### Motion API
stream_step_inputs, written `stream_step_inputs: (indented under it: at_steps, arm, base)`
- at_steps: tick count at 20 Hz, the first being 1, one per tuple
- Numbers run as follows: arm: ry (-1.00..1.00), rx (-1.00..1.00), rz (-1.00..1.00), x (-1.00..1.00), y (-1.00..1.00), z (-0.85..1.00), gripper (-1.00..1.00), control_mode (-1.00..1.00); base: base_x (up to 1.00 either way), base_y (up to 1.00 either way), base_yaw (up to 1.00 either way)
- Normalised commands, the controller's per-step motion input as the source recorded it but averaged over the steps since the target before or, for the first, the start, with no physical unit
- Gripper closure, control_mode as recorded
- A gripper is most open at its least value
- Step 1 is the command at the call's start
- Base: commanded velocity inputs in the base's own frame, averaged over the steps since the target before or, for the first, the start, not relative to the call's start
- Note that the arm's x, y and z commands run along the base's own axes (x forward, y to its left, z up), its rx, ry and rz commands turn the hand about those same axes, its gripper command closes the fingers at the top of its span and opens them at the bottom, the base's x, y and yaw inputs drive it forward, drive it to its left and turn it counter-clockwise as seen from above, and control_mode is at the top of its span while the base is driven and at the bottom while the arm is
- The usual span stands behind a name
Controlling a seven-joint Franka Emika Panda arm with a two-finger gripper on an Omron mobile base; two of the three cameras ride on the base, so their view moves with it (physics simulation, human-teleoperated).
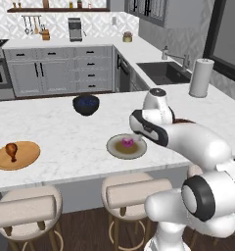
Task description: Pick the chicken drumstick and onion from their plates and place them in the bowl. Then put the bowl in the fridge.
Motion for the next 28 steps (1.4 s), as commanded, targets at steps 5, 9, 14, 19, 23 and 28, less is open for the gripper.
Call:
stream_step_inputs:
  at_steps: [5, 9, 14, 19, 23, 28]
  arm:
    - [0.04, -0.11, 0.0, 1.0, 0.55, -0.51, -1.0, -1.0]
    - [0.08, -0.03, 0.02, 0.92, 0.17, -0.38, -1.0, -1.0]
    - [0.17, -0.01, 0.04, 0.51, 0.0, -0.27, -1.0, -1.0]
    - [0.17, -0.01, 0.04, 0.23, -0.02, -0.38, -1.0, -1.0]
    - [0.08, -0.02, 0.04, -0.03, -0.08, -0.36, -1.0, -1.0]
    - [0.0, -0.02, 0.06, -0.06, -0.25, -0.28, -1.0, -1.0]
  base:
    - [0.0, 0.0, 0.0]
    - [0.0, 0.0, 0.0]
    - [0.0, 0.0, 0.0]
    - [0.0, 0.0, 0.0]
    - [0.0, 0.0, 0.0]
    - [0.0, 0.0, 0.0]
